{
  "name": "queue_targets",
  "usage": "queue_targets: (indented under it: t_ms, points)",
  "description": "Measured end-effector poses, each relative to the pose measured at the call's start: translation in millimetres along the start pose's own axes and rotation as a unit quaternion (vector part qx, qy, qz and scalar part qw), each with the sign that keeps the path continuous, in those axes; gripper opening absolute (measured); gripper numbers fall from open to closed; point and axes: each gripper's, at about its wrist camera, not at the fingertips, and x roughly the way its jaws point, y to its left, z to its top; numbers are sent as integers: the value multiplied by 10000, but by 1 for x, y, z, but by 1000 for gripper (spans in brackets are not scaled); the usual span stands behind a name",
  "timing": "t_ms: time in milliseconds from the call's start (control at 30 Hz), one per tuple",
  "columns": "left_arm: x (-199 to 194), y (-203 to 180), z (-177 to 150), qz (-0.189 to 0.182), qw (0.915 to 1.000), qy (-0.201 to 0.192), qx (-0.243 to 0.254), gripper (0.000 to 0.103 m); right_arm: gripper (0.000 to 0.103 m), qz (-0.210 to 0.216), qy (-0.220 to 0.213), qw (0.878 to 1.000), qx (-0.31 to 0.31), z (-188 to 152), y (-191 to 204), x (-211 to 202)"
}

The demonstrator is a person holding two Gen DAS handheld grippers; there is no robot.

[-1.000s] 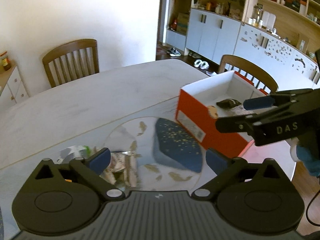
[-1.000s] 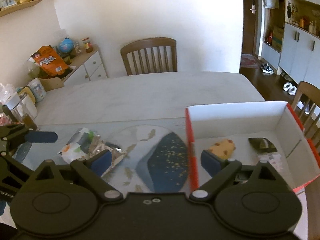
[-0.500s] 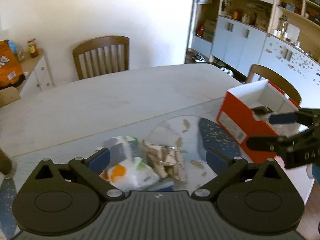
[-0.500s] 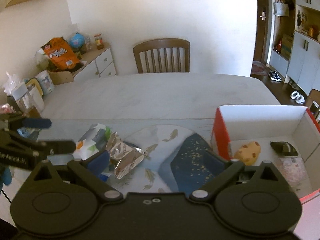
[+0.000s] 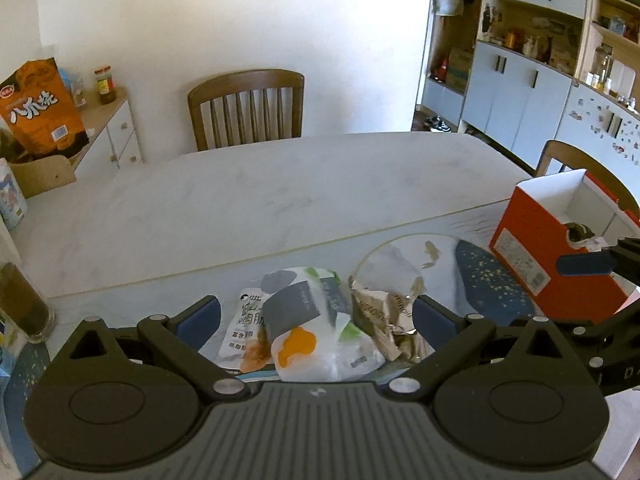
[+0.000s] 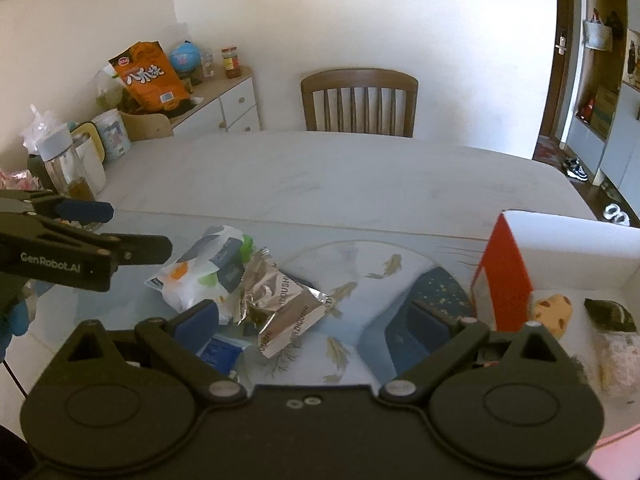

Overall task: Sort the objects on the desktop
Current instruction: 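Withdraw both grippers from the box toward the snack pile, then grasp the silver foil packet with the right gripper while the left grasps the white-green bag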

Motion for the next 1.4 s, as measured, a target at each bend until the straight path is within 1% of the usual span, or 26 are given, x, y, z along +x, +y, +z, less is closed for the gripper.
queue_targets:
  t_ms: [267,533,700,900,1067,1167,1233,1300,1367,1400]
  points:
    - [25,4,-8,-61,9999,112,-26,102,99,63,134,9998,-146,-4,4,26]
    - [55,10,-11,-129,9993,312,-131,102,97,163,293,9984,-455,-6,10,57]
    - [70,15,-10,-70,9988,440,-187,102,92,145,409,9968,-667,-7,11,75]
    - [83,17,-10,-100,9982,542,-222,102,87,181,493,9947,-879,-6,9,92]
    - [94,16,-11,-60,9977,655,-170,102,84,271,462,9898,-1317,-5,17,104]
    - [100,15,-13,-32,9973,715,-151,102,79,329,404,9828,-1771,-6,26,109]
    - [102,16,-15,-9,9971,747,-148,102,79,386,354,9770,-2069,-7,31,111]
    - [105,17,-17,34,9968,778,-181,102,79,513,362,9755,-2110,-5,30,115]
    - [107,19,-18,29,9964,815,-238,101,78,634,404,9765,-2022,-2,27,118]
    - [108,20,-18,30,9963,823,-254,101,77,710,442,9771,-1957,-1,26,120]
